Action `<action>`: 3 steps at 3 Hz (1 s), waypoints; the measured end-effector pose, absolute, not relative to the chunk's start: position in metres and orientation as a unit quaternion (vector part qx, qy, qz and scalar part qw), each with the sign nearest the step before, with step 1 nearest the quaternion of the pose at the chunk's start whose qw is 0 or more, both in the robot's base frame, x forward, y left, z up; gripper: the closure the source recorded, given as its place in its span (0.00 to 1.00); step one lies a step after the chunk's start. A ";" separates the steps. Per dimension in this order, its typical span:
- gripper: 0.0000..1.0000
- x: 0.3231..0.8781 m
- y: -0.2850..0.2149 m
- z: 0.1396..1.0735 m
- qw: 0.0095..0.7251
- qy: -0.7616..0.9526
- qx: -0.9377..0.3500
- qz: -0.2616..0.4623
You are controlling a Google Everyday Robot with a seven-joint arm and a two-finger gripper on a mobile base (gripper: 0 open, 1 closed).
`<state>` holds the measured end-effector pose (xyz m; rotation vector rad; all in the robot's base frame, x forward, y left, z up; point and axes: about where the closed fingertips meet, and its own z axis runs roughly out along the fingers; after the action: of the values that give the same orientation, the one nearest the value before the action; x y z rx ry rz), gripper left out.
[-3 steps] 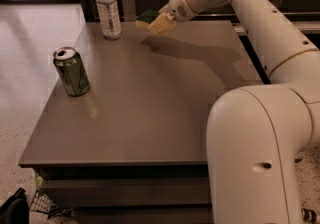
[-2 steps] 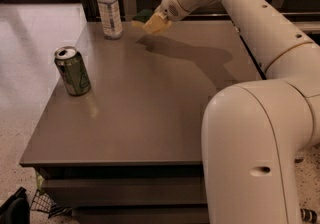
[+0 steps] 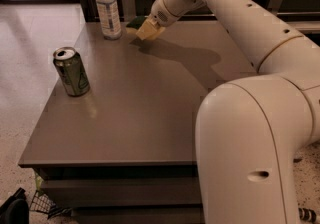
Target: Move sponge near blue plastic bottle
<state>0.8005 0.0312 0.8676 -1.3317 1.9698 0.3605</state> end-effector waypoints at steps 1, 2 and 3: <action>0.54 0.800 0.033 0.865 0.358 0.764 -0.517 0.141; 0.31 0.800 0.036 0.862 0.356 0.764 -0.519 0.142; 0.00 0.800 0.040 0.856 0.352 0.764 -0.521 0.145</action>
Offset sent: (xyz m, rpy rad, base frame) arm 0.0000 0.0019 -0.0024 -0.0010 0.0034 0.0023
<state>0.8004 0.0402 0.8562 -1.3468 1.9772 0.3752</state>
